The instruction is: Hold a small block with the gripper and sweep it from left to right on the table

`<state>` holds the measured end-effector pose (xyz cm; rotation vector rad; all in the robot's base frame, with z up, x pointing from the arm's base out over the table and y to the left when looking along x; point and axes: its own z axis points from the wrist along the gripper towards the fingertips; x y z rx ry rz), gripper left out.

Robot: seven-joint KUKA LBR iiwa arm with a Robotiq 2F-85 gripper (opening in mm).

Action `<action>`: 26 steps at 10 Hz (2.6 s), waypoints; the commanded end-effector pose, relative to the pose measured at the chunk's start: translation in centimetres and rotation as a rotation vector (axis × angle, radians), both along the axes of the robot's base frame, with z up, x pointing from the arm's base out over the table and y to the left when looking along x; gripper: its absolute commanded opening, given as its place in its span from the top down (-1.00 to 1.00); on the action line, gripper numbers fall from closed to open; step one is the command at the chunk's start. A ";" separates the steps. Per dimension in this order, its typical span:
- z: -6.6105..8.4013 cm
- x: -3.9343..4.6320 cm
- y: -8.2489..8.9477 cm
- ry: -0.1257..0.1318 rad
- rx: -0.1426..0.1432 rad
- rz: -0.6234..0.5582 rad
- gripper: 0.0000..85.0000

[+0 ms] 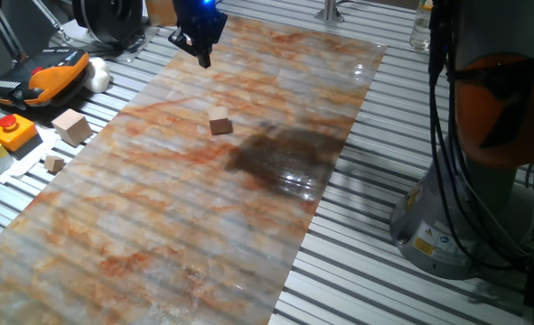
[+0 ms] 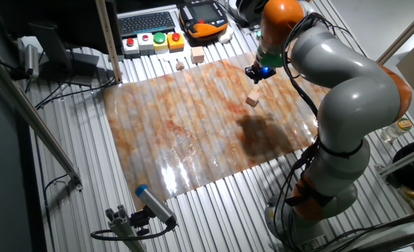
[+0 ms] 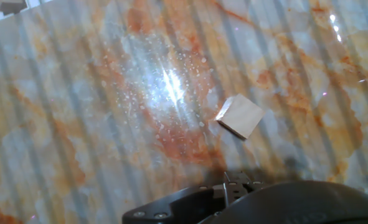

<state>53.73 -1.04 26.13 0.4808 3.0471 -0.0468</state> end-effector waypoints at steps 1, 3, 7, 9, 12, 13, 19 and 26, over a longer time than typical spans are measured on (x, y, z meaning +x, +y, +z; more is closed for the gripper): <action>0.0 0.00 0.0 -0.006 0.011 -0.010 1.00; 0.0 0.00 0.0 -0.008 0.024 -0.002 1.00; -0.4 0.53 -0.3 -0.027 -0.003 0.023 0.60; -2.0 1.80 -1.5 -0.039 -0.002 0.041 0.20; -4.7 3.49 -3.0 -0.046 -0.002 0.038 -0.20; -5.6 3.87 -3.6 -0.051 -0.016 0.057 -0.20; -10.0 5.09 -5.2 -0.057 0.016 0.073 -0.20; -13.4 4.64 -7.0 -0.090 0.030 -0.057 -0.60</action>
